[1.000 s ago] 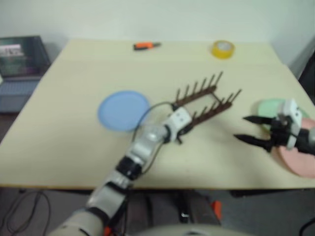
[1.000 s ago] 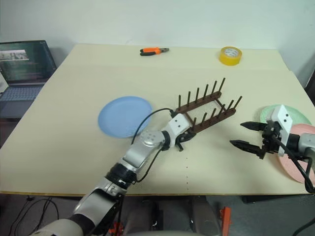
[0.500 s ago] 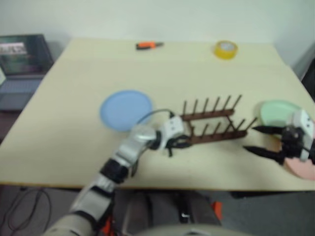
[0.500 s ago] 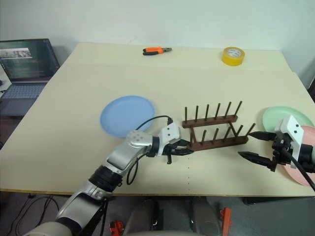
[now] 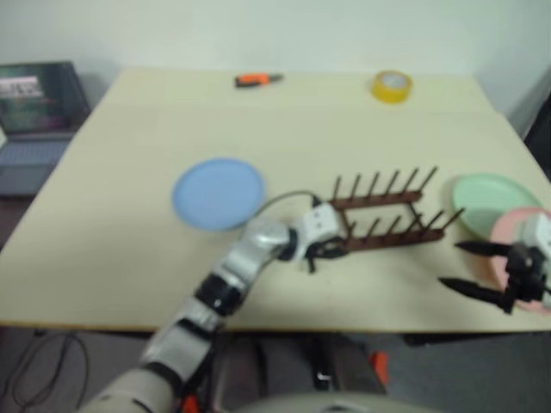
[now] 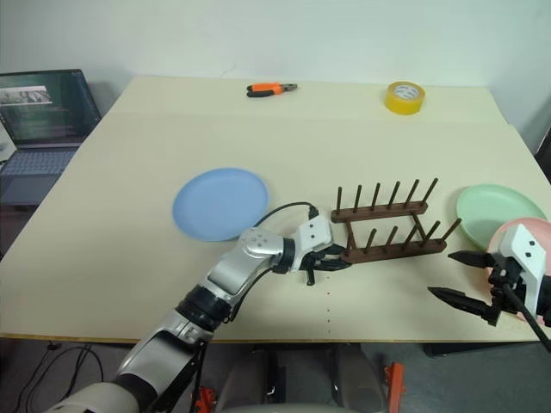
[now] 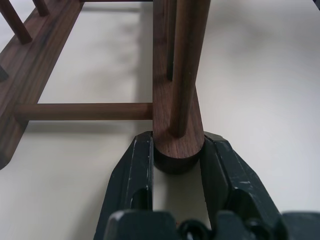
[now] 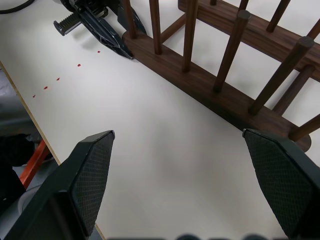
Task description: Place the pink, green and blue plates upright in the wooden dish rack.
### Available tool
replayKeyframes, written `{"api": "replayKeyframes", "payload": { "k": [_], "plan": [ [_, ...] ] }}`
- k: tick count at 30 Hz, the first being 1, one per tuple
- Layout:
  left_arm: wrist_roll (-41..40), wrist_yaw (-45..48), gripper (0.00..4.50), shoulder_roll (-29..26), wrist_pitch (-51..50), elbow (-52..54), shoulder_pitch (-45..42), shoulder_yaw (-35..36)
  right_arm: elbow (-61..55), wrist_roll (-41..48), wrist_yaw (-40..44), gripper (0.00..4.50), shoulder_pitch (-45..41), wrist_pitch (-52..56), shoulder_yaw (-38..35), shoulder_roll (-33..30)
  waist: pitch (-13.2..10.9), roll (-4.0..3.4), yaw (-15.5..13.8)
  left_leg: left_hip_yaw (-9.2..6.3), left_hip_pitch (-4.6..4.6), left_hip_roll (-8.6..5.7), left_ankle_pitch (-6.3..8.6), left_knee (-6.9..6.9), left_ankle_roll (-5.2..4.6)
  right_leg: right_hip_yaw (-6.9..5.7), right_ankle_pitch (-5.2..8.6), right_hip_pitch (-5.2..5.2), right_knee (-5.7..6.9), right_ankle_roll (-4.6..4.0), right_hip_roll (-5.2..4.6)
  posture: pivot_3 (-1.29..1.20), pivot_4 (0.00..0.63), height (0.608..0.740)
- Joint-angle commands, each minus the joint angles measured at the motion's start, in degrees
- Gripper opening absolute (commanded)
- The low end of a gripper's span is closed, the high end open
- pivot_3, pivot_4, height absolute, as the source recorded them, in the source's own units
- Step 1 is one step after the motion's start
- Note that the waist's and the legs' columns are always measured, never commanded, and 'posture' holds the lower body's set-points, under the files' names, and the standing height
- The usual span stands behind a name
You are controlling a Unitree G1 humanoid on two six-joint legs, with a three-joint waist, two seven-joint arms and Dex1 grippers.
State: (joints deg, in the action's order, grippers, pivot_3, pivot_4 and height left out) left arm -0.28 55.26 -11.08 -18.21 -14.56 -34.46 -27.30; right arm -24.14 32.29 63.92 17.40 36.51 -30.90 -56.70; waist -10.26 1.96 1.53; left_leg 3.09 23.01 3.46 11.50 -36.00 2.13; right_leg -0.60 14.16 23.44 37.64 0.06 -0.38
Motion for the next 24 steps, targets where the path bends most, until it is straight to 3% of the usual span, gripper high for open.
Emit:
{"api": "replayKeyframes", "payload": {
  "k": [1, 3, 13, 22, 24],
  "plan": [
    [0.96, 0.01, 1.01, -0.33, 0.77, 0.57, -0.75, -0.38, -1.14, 0.39, -0.43, 4.50, 0.16, -0.42, -1.90, 0.28, 0.00, 0.00, 0.00, 0.00, 0.00, 0.00, 0.00, 0.00, 0.00, 0.00, 0.00, 0.00, 0.00, 0.00, 0.00, 0.00, 0.150, 0.740],
    [0.75, 0.85, 1.01, -0.64, -0.07, 1.07, -0.67, -0.38, -1.04, 0.39, -0.67, 4.50, -0.12, -0.41, -1.49, 0.29, 0.00, 0.00, 0.00, 0.00, 0.00, 0.00, 0.00, -0.01, 0.00, 0.00, 0.00, 0.00, 0.00, 0.00, 0.00, 0.00, 0.150, 0.740],
    [0.94, -0.18, 4.47, -1.88, -1.49, 2.79, -0.55, 0.86, -0.16, 0.21, -0.96, 4.50, -1.69, -0.58, 0.43, -0.02, 0.00, 0.01, 0.00, -0.03, 0.00, 0.00, 0.00, 0.00, 0.00, -0.01, 0.03, -0.01, -0.01, -0.05, 0.00, 0.00, 0.150, 0.740],
    [-7.87, 6.74, 4.47, -10.79, -14.25, 19.06, 0.53, 5.44, 2.18, -2.91, -1.21, 4.50, -2.58, -0.91, 4.38, -1.09, -0.01, 0.01, 0.05, -0.06, 0.01, 0.04, 0.01, 0.07, 0.02, 0.01, 0.10, 0.00, 0.00, -0.15, 0.00, 0.00, 0.150, 0.740],
    [-9.46, 7.40, 4.11, -12.37, -16.85, 21.45, 0.82, 6.09, 2.71, -3.43, -1.28, 4.32, -2.55, -0.97, 4.97, -1.12, -0.01, 0.01, -0.01, -0.09, 0.03, 0.04, 0.01, 0.06, 0.02, 0.01, 0.10, 0.00, -0.01, -0.15, 0.00, 0.00, 0.150, 0.740]
  ]
}}
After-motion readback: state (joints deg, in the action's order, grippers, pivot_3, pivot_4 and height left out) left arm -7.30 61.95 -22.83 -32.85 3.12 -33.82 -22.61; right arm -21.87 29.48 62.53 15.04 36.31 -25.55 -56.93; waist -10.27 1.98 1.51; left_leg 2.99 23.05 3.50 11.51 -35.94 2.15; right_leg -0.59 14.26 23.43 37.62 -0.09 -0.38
